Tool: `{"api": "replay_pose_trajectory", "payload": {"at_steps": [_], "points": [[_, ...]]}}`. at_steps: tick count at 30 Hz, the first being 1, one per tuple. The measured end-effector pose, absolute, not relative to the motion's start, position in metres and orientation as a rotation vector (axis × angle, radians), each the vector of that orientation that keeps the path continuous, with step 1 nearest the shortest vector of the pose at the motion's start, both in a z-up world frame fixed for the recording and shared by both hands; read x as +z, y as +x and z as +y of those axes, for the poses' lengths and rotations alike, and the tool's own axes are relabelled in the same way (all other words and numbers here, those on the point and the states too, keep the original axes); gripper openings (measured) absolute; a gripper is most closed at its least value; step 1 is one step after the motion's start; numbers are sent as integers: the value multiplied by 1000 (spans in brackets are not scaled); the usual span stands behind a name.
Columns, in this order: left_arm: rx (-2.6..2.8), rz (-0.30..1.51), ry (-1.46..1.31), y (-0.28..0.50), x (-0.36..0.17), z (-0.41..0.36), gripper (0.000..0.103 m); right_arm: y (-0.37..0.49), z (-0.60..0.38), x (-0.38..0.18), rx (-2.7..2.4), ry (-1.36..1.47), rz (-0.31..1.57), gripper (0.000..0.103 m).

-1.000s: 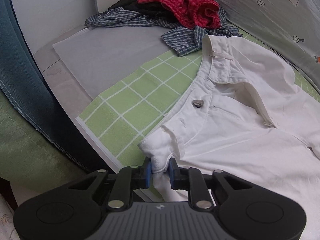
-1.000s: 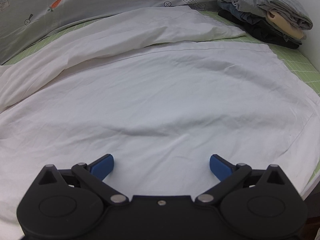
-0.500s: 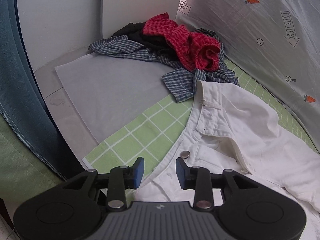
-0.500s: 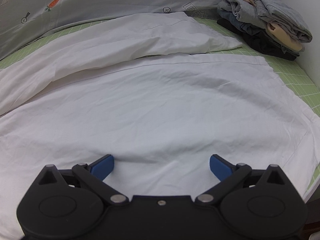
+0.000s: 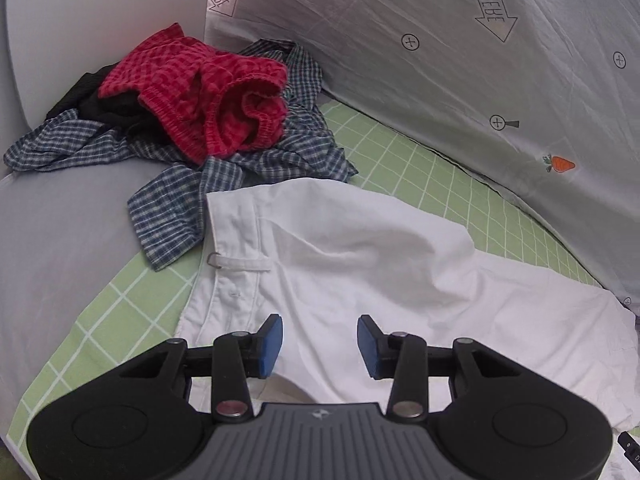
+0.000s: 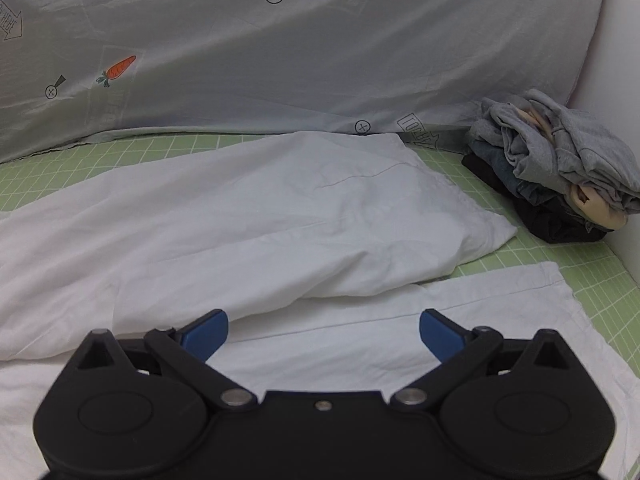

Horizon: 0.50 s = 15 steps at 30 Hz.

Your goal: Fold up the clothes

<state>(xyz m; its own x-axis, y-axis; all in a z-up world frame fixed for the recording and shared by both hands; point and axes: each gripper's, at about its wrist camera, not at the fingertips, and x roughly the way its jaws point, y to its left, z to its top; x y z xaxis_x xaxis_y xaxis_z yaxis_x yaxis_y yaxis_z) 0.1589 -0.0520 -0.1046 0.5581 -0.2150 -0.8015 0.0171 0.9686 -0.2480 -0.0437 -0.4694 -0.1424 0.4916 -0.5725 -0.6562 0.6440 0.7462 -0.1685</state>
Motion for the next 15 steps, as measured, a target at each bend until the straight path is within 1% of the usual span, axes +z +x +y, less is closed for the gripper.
{"api": "replay_pose_trajectory", "payload": {"at_steps": [7, 11, 15], "points": [[-212, 1045, -179, 251, -143, -118, 46, 1, -501, -149, -795, 82, 812, 103], [-83, 1101, -239, 286, -171, -122, 46, 8, -513, -160, -830, 93, 858, 103], [-59, 1068, -215, 298, -172, -122, 45, 12, -523, -172, -858, 111, 897, 103]]}}
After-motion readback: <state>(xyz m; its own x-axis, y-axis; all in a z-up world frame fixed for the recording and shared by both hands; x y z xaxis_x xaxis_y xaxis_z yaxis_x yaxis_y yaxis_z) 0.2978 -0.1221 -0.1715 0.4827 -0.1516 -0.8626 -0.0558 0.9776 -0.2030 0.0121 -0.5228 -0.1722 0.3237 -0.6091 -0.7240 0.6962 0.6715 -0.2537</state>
